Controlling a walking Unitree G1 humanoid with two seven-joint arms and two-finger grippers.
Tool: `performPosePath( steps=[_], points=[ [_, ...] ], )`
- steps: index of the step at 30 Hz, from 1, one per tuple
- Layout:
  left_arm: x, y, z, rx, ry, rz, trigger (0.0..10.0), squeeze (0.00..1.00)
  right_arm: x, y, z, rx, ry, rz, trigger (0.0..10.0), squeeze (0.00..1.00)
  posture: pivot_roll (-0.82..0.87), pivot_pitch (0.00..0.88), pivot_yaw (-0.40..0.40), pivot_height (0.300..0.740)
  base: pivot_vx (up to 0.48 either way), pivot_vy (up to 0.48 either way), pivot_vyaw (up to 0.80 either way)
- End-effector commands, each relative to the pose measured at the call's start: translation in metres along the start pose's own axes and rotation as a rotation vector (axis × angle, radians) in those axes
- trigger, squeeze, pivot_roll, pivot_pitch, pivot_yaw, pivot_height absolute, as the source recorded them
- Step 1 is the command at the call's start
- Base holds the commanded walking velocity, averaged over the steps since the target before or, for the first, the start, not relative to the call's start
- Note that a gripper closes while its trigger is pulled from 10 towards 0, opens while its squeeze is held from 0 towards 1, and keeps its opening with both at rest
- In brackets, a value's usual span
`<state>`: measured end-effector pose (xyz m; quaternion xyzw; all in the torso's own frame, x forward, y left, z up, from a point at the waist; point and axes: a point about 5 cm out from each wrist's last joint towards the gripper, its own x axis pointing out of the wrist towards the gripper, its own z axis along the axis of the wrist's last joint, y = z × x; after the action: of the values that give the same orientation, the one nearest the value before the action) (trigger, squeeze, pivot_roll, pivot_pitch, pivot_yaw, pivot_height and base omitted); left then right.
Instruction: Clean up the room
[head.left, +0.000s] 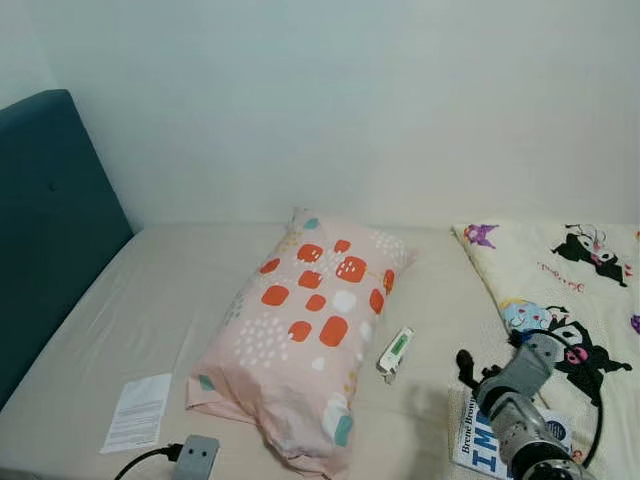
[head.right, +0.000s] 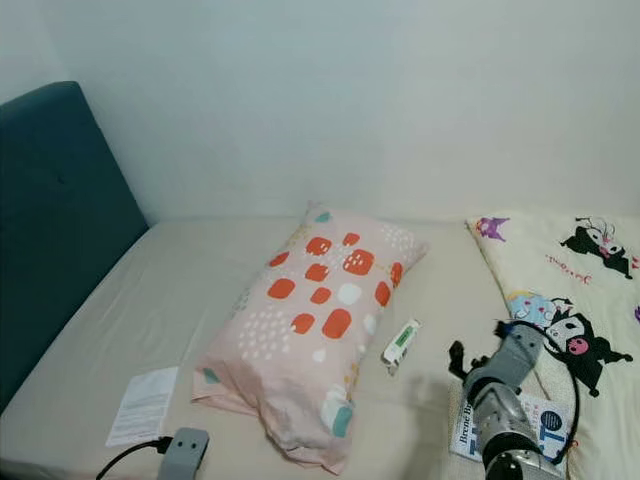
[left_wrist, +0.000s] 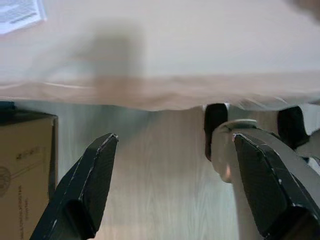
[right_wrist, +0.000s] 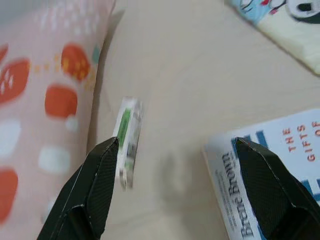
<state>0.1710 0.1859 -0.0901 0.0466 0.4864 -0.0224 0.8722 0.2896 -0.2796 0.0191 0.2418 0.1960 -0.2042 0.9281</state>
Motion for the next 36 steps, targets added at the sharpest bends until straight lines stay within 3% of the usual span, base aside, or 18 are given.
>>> performPosePath(
  steps=[1,9,15,25,29,36],
  points=[
    [-0.001,0.006,-0.002,-0.007,-0.001,0.012,10.0,0.0,0.001,0.004,-0.001,0.029,-0.001,0.013,10.0,0.0,-0.04,0.028,0.033,0.678,0.0,0.0,0.0],
    [-0.002,0.013,-0.004,0.005,-0.004,0.022,10.0,0.0,0.002,0.01,0.003,0.132,-0.023,0.056,10.0,0.0,-0.03,0.045,0.041,0.648,0.0,0.0,0.0],
    [-0.001,0.008,-0.001,0.016,-0.009,0.011,10.0,0.0,0.004,0.02,0.007,0.131,-0.031,0.11,10.0,0.0,-0.04,0.041,0.034,0.628,0.0,0.0,0.0],
    [-0.001,0.001,-0.004,0.037,-0.001,-0.009,10.0,0.0,0.004,0.023,0.01,0.136,-0.048,0.135,10.0,0.0,-0.04,0.056,0.036,0.623,0.0,0.0,0.0],
    [-0.003,0.003,-0.011,0.057,0.011,-0.013,10.0,0.0,0.004,0.022,0.009,0.147,-0.053,0.138,10.0,0.0,-0.02,0.097,0.053,0.623,0.0,0.0,0.0],
    [-0.01,0.02,-0.032,0.133,0.047,-0.016,10.0,0.0,0.004,0.027,0.007,0.207,-0.068,0.159,10.0,0.0,0.05,0.198,0.108,0.623,0.0,0.0,0.0]
  ],
)
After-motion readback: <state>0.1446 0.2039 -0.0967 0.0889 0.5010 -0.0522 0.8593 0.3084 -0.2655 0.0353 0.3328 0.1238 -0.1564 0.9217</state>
